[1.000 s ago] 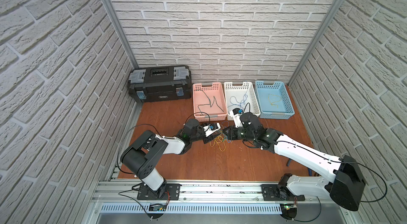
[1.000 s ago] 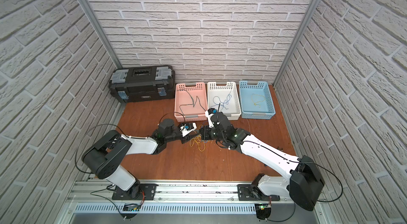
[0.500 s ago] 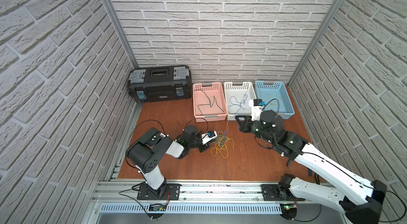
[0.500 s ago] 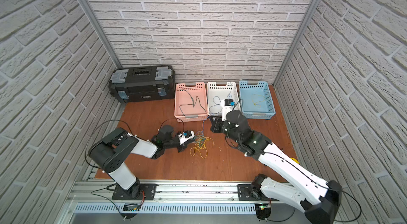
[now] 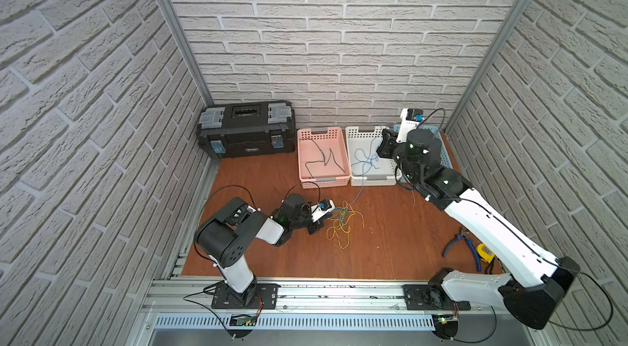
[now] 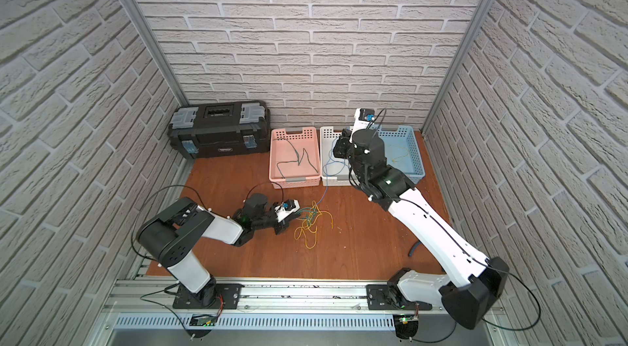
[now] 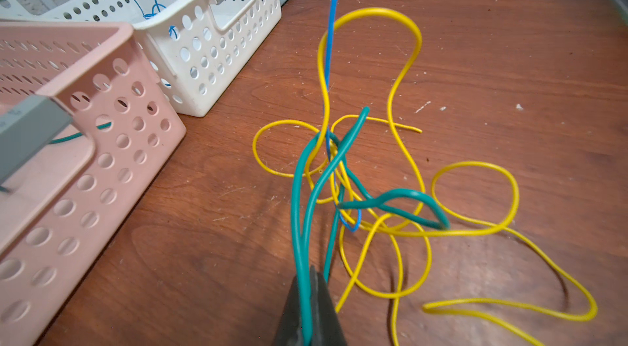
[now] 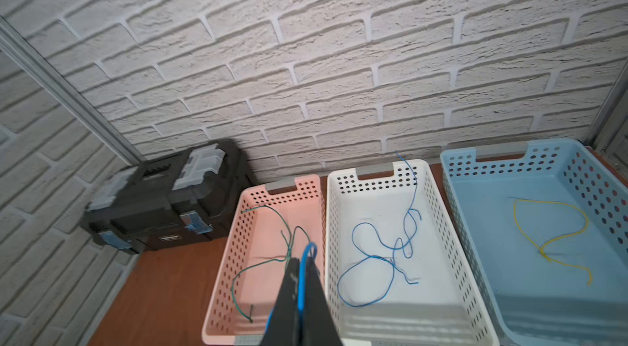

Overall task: Untangle and sort cables by color
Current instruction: Untie the cable, then place the cable in the bin.

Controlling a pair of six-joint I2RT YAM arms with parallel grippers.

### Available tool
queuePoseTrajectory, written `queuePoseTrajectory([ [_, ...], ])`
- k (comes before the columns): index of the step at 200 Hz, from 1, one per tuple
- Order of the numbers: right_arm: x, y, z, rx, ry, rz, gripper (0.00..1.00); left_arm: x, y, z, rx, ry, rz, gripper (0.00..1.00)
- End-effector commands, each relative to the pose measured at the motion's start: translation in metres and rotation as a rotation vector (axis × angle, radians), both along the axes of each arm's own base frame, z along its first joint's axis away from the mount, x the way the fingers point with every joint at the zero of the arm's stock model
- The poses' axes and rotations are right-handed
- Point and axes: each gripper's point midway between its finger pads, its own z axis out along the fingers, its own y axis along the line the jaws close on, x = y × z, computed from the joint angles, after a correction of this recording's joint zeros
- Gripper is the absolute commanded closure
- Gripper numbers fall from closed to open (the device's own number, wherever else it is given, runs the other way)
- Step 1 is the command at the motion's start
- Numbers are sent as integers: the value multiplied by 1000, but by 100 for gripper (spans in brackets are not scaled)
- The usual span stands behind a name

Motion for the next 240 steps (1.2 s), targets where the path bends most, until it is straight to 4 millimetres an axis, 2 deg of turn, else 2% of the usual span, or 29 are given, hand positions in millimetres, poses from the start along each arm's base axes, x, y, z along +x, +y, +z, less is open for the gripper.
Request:
queuePoseTrajectory([
  [1,-12,-10,88,71,-229,7,97,0,0,-1,-5,-12,12,100],
  [13,-29,-13,137,126,-338,34,97,0,1,-5,3,-7,18,100],
  [31,-46,-23,191,151,-413,33,97,1,1,-7,5,-4,19,100],
  [44,-48,-27,209,143,-417,20,97,1,0,-8,4,-2,19,100],
  [58,-46,-26,216,136,-412,19,97,2,1,-9,6,-5,23,100],
  [88,-31,-19,201,128,-378,19,97,3,1,-8,-2,-7,23,100],
  [134,6,-6,168,65,-323,11,97,2,0,1,-36,5,33,100],
  [191,60,-17,124,10,-253,-101,97,-1,-2,11,-76,9,59,100],
  [240,90,-17,97,-23,-208,-136,97,-4,-2,20,-97,9,71,100],
])
